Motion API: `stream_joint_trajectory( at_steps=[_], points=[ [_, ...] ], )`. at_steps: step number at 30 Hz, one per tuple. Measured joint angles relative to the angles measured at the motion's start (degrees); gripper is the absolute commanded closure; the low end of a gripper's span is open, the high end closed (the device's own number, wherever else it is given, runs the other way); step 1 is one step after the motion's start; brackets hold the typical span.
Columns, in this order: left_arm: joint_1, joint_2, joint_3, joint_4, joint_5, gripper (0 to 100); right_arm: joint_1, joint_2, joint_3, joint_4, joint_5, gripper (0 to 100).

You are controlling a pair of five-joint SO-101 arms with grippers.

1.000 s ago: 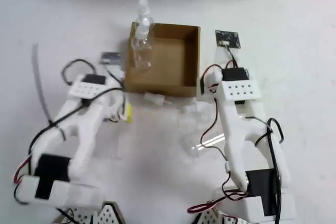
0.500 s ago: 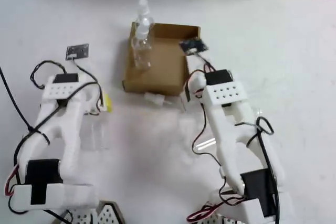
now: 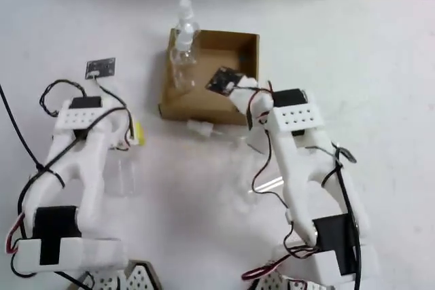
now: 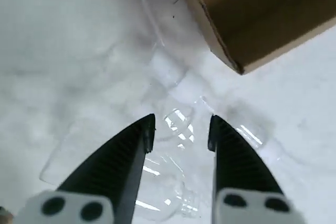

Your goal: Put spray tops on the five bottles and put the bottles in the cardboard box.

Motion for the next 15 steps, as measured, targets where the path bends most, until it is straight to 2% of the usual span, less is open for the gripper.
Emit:
stream_joint_trajectory(
  at_steps=[4, 9, 15],
  points=[
    [0.0, 0.0, 1.1, -2.1, 0.0, 92, 0.2, 2.9, 0.0, 0.0, 4.8, 78.2],
    [-0.1, 0.0, 1.1, -2.3, -0.3, 92, 0.1, 7.8, 0.0, -1.5, 10.0, 77.6],
    [-0.2, 0.0, 1.1, -2.3, -2.9, 92, 0.1, 13.0, 0.0, -7.3, 11.6, 77.6]
  ],
)
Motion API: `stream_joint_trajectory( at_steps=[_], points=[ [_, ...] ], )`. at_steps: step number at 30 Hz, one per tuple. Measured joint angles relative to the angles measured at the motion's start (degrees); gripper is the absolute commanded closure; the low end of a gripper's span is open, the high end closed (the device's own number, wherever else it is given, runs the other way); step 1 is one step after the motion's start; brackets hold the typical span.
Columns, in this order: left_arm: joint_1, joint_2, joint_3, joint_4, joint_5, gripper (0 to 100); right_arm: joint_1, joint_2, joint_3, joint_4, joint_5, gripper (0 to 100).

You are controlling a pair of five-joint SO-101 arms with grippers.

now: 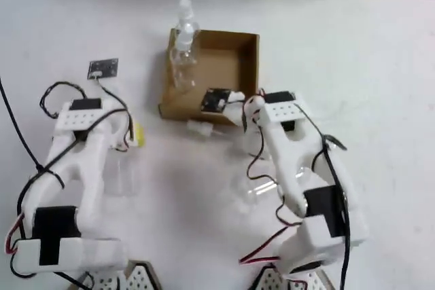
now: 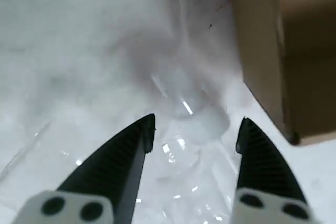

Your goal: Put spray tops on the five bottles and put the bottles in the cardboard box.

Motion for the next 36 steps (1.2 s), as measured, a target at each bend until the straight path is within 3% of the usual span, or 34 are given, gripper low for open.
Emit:
stream_joint_trajectory(
  at_steps=[3, 7, 12, 20, 28, 36],
  points=[
    [0.0, 0.0, 0.0, 0.0, -0.4, 92, 0.1, 1.8, 0.0, -2.4, 0.0, 80.7],
    [0.0, 0.0, 0.0, 0.0, -0.4, 92, 0.6, 2.4, 0.0, -2.8, 0.0, 98.2],
    [0.0, 0.0, 0.0, 0.0, -0.4, 92, 3.1, 2.4, -1.9, -1.3, -1.6, 98.6],
    [0.0, 0.0, 0.0, 0.0, -0.5, 92, 8.3, 0.3, -14.5, 9.3, -14.9, 98.2],
    [0.0, 0.0, 0.0, 0.0, -0.5, 92, 21.5, -5.5, -29.1, 24.5, -28.3, 98.2],
    [0.0, 0.0, 0.0, 0.0, -0.5, 92, 41.6, -6.7, -30.3, 32.6, -32.0, 98.2]
  ],
)
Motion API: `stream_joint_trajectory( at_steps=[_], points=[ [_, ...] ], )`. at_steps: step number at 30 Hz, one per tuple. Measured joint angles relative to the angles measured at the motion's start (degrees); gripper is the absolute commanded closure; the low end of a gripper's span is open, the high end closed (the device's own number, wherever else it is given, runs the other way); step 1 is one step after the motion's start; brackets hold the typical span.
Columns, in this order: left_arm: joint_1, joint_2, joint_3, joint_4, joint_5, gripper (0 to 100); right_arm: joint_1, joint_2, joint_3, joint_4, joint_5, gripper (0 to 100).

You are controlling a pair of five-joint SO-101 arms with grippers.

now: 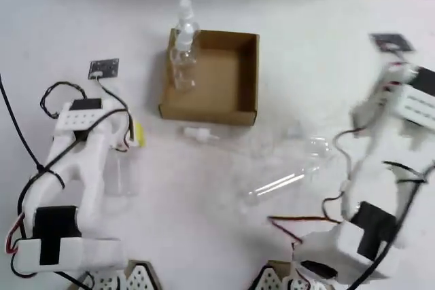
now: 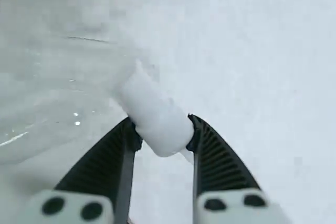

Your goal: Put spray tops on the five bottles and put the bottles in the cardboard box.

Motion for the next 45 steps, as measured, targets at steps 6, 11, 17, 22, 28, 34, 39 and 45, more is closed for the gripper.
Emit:
stream_joint_trajectory(
  at_steps=[6, 11, 17, 22, 28, 34, 39, 45],
  points=[
    [0.0, 0.0, 0.2, 0.0, 0.0, 92, 12.5, 1.4, 9.3, -5.2, -0.1, 98.1],
    [0.0, 0.0, 0.2, 0.0, 0.0, 92, 17.6, 1.4, 23.6, -18.9, 0.6, 94.2],
    [0.0, 0.0, 0.2, 0.0, 0.0, 92, 17.5, 4.2, 29.6, -27.1, 8.7, 77.9],
    [0.0, 0.0, 0.2, 0.0, 0.0, 92, 17.4, 5.2, 29.6, -27.4, 15.2, 77.0],
    [0.0, 0.0, 0.2, 0.0, 0.0, 92, 17.5, 4.2, 29.0, -26.8, 21.9, 77.2],
    [0.0, 0.0, 0.2, 0.0, 0.0, 92, 17.5, -0.4, 29.0, -23.4, 34.5, 77.2],
    [0.0, 0.0, 0.2, 0.0, 0.0, 92, 17.5, -0.6, 29.2, -25.8, 40.5, 77.3],
    [0.0, 0.0, 0.2, 0.0, 0.0, 92, 17.4, 2.6, 31.5, -33.3, 45.1, 84.2]
  ],
)
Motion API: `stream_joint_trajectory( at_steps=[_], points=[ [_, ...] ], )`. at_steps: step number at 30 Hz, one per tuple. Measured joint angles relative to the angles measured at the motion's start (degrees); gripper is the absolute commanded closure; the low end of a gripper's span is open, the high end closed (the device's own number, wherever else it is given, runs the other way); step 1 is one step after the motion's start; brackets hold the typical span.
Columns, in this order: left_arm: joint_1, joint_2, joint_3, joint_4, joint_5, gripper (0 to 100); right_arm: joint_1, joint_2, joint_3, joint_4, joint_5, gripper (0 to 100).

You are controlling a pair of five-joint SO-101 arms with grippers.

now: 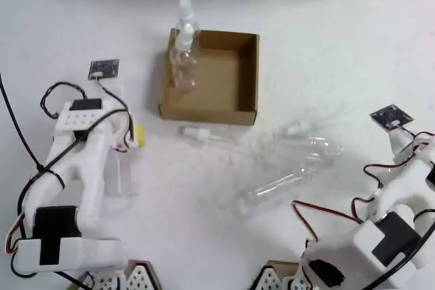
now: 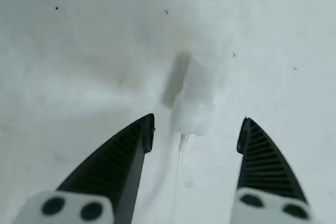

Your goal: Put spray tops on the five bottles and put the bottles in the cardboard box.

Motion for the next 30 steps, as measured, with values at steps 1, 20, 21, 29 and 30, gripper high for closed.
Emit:
stream_joint_trajectory(
  at_steps=[1, 20, 21, 29, 30],
  points=[
    [0.0, 0.0, 0.0, 0.0, 0.0, 92, 0.0, 0.9, 0.0, -0.9, 0.0, 85.8],
    [0.0, 0.0, 0.0, 0.0, 0.0, 92, 0.1, 4.5, 0.0, -4.1, 0.5, 97.4],
    [0.0, 0.0, 0.0, 0.0, 0.0, 92, 0.1, 4.5, 0.0, -4.1, 0.5, 98.5],
    [0.0, 0.0, 0.1, -0.7, 0.0, 93, 0.1, -3.5, -3.8, 5.3, -10.8, 98.2],
    [0.0, 0.0, 0.1, -1.1, 0.0, 93, -0.1, -5.5, -5.2, 7.7, -13.5, 98.2]
  ],
)
